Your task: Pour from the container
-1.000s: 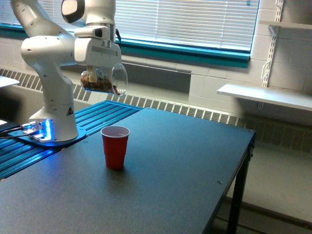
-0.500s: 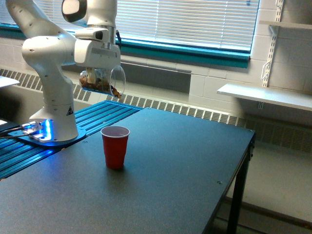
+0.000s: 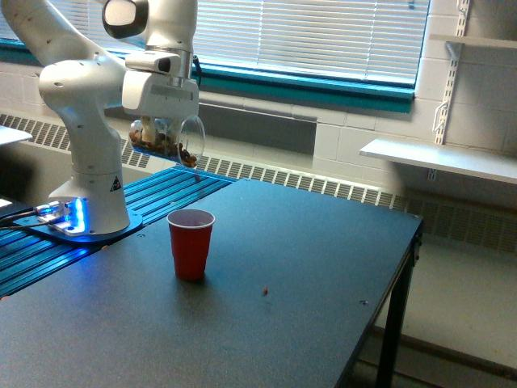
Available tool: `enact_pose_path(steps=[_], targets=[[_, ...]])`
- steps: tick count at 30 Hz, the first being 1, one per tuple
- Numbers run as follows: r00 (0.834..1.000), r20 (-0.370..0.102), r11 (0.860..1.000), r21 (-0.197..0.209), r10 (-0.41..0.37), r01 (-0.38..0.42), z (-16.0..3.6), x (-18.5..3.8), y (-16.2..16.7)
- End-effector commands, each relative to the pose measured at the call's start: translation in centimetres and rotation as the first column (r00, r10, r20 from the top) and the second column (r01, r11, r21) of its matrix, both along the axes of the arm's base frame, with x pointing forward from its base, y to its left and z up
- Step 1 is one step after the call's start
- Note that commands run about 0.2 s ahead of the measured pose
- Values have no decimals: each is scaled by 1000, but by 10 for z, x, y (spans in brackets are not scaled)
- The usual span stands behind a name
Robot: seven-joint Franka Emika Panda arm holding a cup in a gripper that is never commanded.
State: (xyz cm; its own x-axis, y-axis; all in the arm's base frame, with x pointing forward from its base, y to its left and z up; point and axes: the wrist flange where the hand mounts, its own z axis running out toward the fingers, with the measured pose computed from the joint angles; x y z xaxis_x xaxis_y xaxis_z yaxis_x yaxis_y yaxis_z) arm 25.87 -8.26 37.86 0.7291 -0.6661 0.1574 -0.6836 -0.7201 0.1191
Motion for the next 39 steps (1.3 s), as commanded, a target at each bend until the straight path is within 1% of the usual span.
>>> enact_pose_path(steps=[1,15,28,39], targets=[[999,-31,999,5,-35,35,-16,-6,7],[996,-78,999,-4,-43,43,-23,-13,6],[994,-102,999,-9,-49,49,-29,-16,6],[988,-150,999,-16,-42,40,-40,-19,8]])
